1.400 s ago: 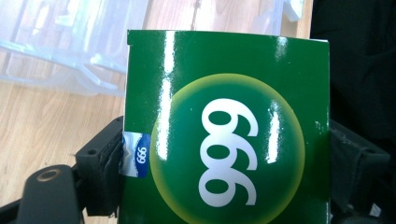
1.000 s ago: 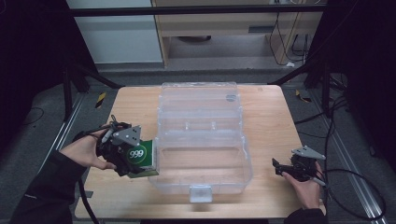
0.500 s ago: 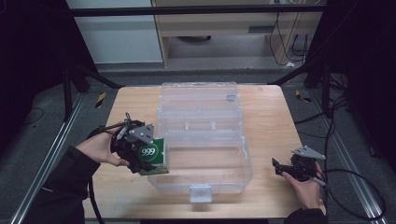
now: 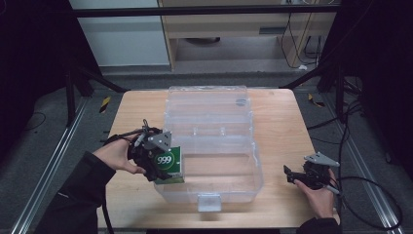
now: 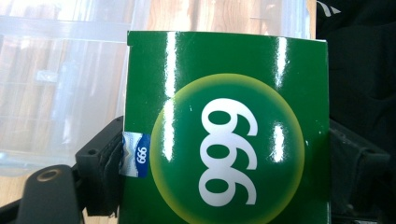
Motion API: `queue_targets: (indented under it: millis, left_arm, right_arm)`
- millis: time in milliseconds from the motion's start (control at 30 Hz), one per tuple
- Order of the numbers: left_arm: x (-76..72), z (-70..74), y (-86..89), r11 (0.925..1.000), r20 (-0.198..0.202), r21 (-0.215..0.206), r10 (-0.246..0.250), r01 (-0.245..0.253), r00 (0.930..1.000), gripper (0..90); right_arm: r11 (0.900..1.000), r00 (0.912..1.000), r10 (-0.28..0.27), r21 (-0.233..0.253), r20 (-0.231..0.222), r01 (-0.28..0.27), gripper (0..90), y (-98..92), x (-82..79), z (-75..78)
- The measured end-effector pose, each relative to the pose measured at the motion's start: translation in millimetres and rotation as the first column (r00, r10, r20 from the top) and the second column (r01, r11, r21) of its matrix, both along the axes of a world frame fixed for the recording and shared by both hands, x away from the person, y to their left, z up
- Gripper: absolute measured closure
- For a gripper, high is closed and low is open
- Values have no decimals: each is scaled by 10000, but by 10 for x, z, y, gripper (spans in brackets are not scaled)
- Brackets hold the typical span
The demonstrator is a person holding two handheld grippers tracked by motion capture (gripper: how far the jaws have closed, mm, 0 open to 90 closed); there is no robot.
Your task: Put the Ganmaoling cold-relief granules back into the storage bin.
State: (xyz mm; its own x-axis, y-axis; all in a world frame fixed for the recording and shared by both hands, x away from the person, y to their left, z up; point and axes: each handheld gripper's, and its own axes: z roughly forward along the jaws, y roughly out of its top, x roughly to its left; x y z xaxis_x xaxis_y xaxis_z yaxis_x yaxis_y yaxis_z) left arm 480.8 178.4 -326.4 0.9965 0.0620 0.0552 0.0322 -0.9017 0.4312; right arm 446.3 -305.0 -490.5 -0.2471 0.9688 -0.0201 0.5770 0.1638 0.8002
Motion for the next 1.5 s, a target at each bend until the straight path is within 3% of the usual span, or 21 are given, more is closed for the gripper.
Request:
queue_targets:
  millis: [467, 833, 1500]
  left_arm:
    - [13, -184, -16, 9999, -252, 112, -74, 77, 9997, 148]
    - [14, -218, -53, 9999, -444, 50, -142, 144, 9989, 148]
    - [25, -244, -63, 9990, -397, -192, -402, 394, 9984, 154]
  right_arm:
    - [9999, 10000, 67, -82, 13, -67, 46, 3, 6, -7]
    - [9999, 10000, 70, -88, 5, -70, 46, 2, 6, -8]
    - [9999, 10000, 72, -99, 4, -72, 47, 3, 8, -9]
